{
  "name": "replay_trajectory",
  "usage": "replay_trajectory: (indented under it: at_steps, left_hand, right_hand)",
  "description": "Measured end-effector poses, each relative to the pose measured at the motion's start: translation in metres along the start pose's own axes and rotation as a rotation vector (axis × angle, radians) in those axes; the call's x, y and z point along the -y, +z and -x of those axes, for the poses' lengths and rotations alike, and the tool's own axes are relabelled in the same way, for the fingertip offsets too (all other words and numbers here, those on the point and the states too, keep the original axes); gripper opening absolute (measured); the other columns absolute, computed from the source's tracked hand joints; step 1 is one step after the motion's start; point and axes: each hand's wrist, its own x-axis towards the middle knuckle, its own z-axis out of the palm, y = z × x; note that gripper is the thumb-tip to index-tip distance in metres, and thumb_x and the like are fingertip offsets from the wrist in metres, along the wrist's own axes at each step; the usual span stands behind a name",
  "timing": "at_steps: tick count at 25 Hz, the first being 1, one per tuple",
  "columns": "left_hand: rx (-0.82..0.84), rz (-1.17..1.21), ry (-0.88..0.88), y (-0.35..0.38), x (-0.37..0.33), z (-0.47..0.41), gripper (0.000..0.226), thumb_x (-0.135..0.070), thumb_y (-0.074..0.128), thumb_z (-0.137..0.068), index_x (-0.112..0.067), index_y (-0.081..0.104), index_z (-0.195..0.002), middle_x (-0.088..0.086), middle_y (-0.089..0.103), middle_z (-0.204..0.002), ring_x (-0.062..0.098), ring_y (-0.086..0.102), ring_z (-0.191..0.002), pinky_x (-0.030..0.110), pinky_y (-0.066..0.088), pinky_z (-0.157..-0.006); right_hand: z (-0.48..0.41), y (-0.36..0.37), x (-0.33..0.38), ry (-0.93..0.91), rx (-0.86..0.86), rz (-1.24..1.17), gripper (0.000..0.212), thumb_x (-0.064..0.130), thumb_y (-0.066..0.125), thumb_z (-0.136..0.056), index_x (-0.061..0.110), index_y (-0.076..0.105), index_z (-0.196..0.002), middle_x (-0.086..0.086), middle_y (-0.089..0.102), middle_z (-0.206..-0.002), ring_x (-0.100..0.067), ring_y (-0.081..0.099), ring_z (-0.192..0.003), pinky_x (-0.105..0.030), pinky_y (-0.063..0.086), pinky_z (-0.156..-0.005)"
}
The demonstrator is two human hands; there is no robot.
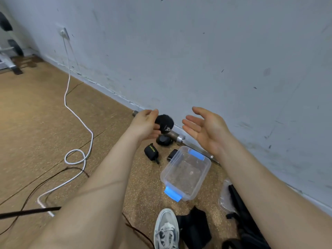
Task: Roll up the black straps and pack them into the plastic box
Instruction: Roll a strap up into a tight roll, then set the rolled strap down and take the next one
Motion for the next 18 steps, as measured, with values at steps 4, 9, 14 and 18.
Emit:
replay_trajectory:
  at_steps: [4,9,14,18]
  left_hand:
    - [-0.057,-0.205,0.087,0.003,0.003,-0.006,0.025,-0.007,0.045,-0.097,-0.013,0.066,-0.109,0.009,0.072,-0.092,0.019,0.068,-0.075,0.035,0.056,-0.073]
    - [0.21,-0.571,0.169,0.044,0.01,0.008,0.024,-0.006,0.048,-0.092,-0.018,0.069,-0.097,0.003,0.073,-0.081,0.014,0.067,-0.068,0.026,0.051,-0.065]
    - [0.525,-0.926,0.347,0.138,0.039,0.036,0.029,-0.01,0.048,-0.091,-0.022,0.07,-0.106,-0.005,0.07,-0.094,0.016,0.065,-0.093,0.024,0.049,-0.08]
    - [0.844,-1.179,0.46,0.229,0.076,0.056,0.029,-0.014,0.05,-0.092,-0.021,0.068,-0.114,0.003,0.067,-0.118,0.022,0.059,-0.114,0.03,0.044,-0.094]
  right_hand:
    - [0.006,-0.028,-0.011,-0.02,0.018,0.197,0.026,0.014,0.057,-0.098,0.012,0.06,-0.124,-0.014,0.069,-0.113,-0.025,0.072,-0.094,-0.035,0.059,-0.081]
    - [0.028,-0.111,-0.033,0.097,-0.027,0.576,0.022,0.015,0.055,-0.099,0.013,0.063,-0.119,-0.013,0.072,-0.107,-0.02,0.068,-0.081,-0.028,0.056,-0.07]
    - [0.049,-0.224,-0.044,0.142,-0.228,0.88,0.031,0.03,0.065,-0.093,0.024,0.06,-0.123,-0.002,0.064,-0.117,-0.02,0.064,-0.099,-0.031,0.053,-0.077]
    - [0.069,-0.307,-0.065,0.236,-0.401,0.979,0.059,0.03,0.07,-0.086,0.017,0.05,-0.14,-0.007,0.059,-0.133,-0.022,0.062,-0.106,-0.031,0.047,-0.092]
